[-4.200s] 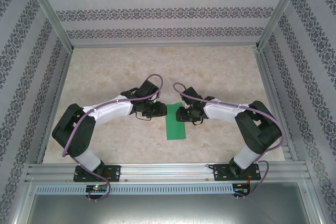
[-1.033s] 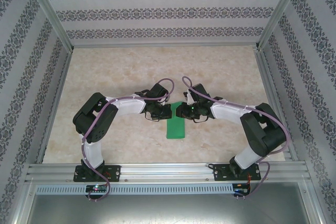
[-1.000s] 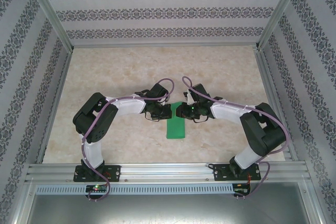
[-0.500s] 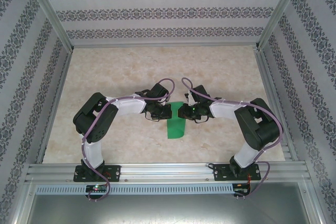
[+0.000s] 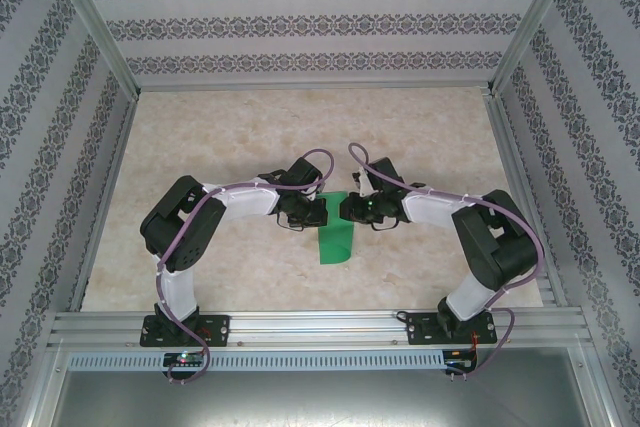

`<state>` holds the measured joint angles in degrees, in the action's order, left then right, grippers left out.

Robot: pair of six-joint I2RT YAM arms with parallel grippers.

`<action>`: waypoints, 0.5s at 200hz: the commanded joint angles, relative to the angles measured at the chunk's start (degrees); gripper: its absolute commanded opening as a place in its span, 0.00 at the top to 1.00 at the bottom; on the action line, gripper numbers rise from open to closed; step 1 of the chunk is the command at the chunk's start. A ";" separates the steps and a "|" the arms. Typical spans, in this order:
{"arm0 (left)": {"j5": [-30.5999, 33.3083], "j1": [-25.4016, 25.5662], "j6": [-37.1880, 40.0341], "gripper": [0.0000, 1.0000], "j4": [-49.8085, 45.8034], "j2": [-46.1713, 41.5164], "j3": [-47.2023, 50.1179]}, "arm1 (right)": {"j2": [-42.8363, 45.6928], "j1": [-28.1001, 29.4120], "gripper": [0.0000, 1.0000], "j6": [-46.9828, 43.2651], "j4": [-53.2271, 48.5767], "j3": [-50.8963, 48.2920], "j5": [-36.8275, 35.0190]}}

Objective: Fold a paper plane with a square sheet of paper (pick it up from the middle)
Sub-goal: Fold the square sheet of paper in half at the center of the table.

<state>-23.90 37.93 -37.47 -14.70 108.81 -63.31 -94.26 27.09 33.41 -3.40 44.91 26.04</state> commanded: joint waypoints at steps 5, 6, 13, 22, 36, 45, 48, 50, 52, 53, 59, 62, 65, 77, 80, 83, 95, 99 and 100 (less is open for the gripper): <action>5.77 0.56 1.53 0.90 -7.19 3.39 1.47 | -2.41 -0.65 0.82 -1.21 -0.47 2.58 0.43; 5.74 0.56 1.53 0.90 -7.19 3.36 1.54 | -2.46 -0.64 0.82 -1.18 -0.47 2.61 0.46; 5.71 0.56 1.53 0.90 -7.27 3.31 1.61 | -3.30 -0.84 0.82 -1.44 -0.41 2.75 0.59; 5.83 0.56 1.62 0.90 -7.32 3.25 1.68 | -4.26 -1.05 0.83 -1.71 -0.14 2.77 0.57; 5.96 0.56 1.78 0.90 -7.40 3.07 1.71 | -5.34 -1.55 0.83 -1.92 0.43 2.44 0.57; 6.05 0.54 1.74 0.90 -7.52 3.01 1.83 | -5.86 -1.97 0.83 -1.95 0.98 2.19 0.34; 6.00 0.56 1.78 0.90 -7.53 3.01 1.92 | -6.11 -2.14 0.83 -2.09 1.26 2.06 0.40; 6.11 0.56 1.83 0.90 -7.60 2.99 1.89 | -6.22 -2.20 0.83 -2.09 1.33 2.08 0.39; 6.18 0.56 1.84 0.90 -7.71 2.92 1.94 | -6.34 -2.30 0.83 -2.13 1.36 2.06 0.36; 6.16 0.56 1.82 0.90 -7.71 2.91 1.95 | -6.45 -2.35 0.84 -2.17 1.37 2.00 0.34; 6.36 0.50 1.95 0.90 -7.86 2.86 1.96 | -6.72 -2.63 0.83 -2.42 1.46 1.94 0.06; 6.35 0.56 1.96 0.90 -7.89 2.85 2.01 | -6.89 -2.73 0.84 -2.45 1.46 1.93 -0.13; 6.42 0.56 2.01 0.90 -7.97 2.77 2.04 | -6.99 -2.84 0.84 -2.61 1.47 1.86 -0.38; 6.75 0.56 2.14 0.90 -8.22 2.42 2.24 | -7.25 -3.39 0.84 -2.95 1.16 1.72 -1.09; 6.83 0.56 2.22 0.90 -8.28 2.41 2.37 | -7.30 -3.55 0.84 -3.05 1.13 1.76 -1.41; 6.92 0.56 2.29 0.90 -8.37 2.35 2.40 | -7.26 -3.73 0.85 -3.00 0.98 1.72 -1.62; 7.36 0.56 2.50 0.90 -8.76 1.99 2.52 | -6.55 -4.16 0.85 -3.09 0.67 1.49 -2.80; 7.37 0.56 2.55 0.90 -8.84 1.99 2.59 | -6.21 -4.33 0.85 -3.17 0.55 1.50 -3.31; 7.37 0.52 2.57 0.90 -8.85 2.00 2.63 | -6.16 -4.33 0.85 -3.17 0.52 1.41 -3.43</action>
<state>-23.46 37.93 -37.15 -14.76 108.77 -63.31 -99.94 24.58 32.12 -2.33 46.89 27.22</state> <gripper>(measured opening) 0.101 0.155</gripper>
